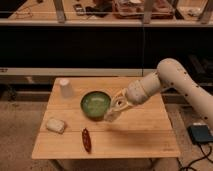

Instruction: Place the bottle in the ceramic bowl

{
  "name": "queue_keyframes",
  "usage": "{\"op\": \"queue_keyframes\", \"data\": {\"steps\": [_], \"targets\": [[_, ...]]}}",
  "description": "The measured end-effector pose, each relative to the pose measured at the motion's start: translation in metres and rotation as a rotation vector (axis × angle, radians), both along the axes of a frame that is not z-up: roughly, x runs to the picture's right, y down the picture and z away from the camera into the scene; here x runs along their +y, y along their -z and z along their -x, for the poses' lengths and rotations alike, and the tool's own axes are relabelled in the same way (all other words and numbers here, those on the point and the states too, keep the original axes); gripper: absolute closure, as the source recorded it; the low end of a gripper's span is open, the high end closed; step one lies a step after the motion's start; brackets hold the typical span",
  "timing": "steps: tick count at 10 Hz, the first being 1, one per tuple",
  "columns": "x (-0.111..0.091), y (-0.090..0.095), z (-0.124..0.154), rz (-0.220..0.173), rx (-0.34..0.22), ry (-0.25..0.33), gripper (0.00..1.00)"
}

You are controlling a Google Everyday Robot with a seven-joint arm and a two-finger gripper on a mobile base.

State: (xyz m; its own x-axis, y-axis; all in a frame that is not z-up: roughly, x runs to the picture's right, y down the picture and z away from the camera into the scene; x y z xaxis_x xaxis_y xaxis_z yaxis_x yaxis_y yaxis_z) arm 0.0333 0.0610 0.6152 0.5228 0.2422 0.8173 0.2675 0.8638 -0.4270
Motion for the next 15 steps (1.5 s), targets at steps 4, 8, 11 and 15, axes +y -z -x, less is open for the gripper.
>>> {"op": "queue_keyframes", "data": {"steps": [4,8,11,15], "targets": [[-0.023,-0.003,0.033,-0.15,-0.145,-0.076,1.0],[-0.005,-0.075,0.043,-0.161,-0.075,-0.064,0.91],[0.003,-0.105,0.049,-0.227,-0.041,0.028,0.61],[0.002,-0.11,0.054,-0.275,-0.056,0.07,0.24]]}}
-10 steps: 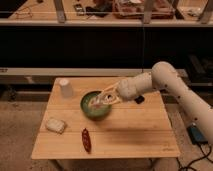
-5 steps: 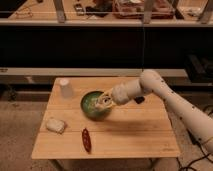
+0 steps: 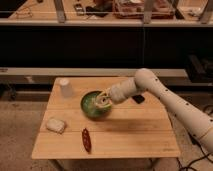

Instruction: Place the bottle in the ceramic bowl

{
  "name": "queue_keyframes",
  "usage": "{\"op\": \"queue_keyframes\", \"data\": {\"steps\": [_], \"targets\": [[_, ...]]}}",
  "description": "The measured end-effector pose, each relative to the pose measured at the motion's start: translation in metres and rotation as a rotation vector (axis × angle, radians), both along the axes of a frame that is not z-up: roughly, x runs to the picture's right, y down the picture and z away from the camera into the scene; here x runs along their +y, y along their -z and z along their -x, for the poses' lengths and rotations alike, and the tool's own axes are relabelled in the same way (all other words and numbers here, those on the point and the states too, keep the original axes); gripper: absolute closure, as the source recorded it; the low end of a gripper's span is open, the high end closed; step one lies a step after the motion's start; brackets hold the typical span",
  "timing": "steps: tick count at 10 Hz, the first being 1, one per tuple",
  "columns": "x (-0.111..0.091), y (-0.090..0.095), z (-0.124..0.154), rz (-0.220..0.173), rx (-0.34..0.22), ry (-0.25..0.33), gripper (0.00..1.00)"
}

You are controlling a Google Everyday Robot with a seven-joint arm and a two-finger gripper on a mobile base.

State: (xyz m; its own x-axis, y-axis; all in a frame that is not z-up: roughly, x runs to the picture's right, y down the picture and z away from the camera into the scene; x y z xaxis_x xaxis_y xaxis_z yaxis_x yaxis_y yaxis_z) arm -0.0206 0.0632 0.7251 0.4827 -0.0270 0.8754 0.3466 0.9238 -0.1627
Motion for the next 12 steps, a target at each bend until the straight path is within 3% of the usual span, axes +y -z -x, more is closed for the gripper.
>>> {"op": "queue_keyframes", "data": {"steps": [5,8,12], "targets": [[0.026,-0.025,-0.014,0.043,0.036,0.067,0.2],[0.027,-0.031,-0.017,0.044,0.08,0.096,0.2],[0.017,-0.023,-0.021,0.027,0.121,0.106,0.2]]}}
